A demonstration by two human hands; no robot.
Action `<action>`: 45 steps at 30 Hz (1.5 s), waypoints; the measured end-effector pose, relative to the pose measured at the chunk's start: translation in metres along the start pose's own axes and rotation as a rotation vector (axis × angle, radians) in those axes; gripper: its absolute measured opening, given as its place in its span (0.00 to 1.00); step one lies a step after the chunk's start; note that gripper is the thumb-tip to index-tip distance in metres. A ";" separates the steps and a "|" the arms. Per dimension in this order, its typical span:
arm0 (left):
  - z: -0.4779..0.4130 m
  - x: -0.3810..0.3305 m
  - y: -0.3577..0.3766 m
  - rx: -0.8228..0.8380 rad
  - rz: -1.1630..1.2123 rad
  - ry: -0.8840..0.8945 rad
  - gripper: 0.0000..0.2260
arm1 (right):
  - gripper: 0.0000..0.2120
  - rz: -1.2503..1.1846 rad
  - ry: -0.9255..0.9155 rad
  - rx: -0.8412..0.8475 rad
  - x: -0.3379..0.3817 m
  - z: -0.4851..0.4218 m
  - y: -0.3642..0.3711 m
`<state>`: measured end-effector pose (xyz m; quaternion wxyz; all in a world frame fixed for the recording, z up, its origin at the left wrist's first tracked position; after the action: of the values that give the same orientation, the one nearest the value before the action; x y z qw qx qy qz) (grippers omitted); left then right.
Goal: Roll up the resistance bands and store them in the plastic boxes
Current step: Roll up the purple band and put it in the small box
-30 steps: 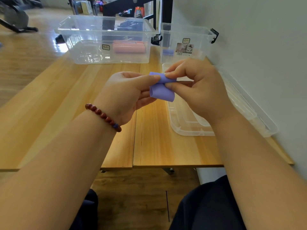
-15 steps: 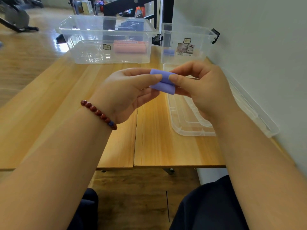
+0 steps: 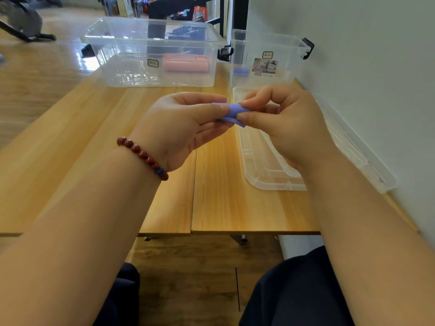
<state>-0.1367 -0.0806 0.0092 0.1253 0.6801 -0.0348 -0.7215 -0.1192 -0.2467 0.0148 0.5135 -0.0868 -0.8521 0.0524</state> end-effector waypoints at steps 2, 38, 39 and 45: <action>0.000 0.000 0.000 -0.004 0.005 0.005 0.07 | 0.14 0.005 -0.011 0.012 0.001 0.000 0.001; 0.001 0.007 -0.001 -0.115 -0.599 0.481 0.11 | 0.13 0.667 -0.870 -0.127 -0.011 0.015 0.014; 0.003 0.008 0.000 -0.125 -0.698 0.541 0.11 | 0.13 0.676 -0.870 -0.141 -0.014 0.015 0.011; -0.019 0.026 -0.001 -0.173 -1.175 0.695 0.17 | 0.12 0.716 -0.865 -0.117 -0.026 0.003 0.003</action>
<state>-0.1188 -0.0831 -0.0181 -0.2291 0.7657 0.4397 -0.4098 -0.1097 -0.2491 -0.0091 0.0622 -0.3694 -0.9038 0.2070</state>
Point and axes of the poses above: each hand's wrist, its own z-axis away from the middle knuckle, its own y-axis out of the palm, x = y × z, the point moved 4 cm from there along -z, towards the middle knuckle, and after that the axes turned 11 degrees about -x, right-handed, at the moved point
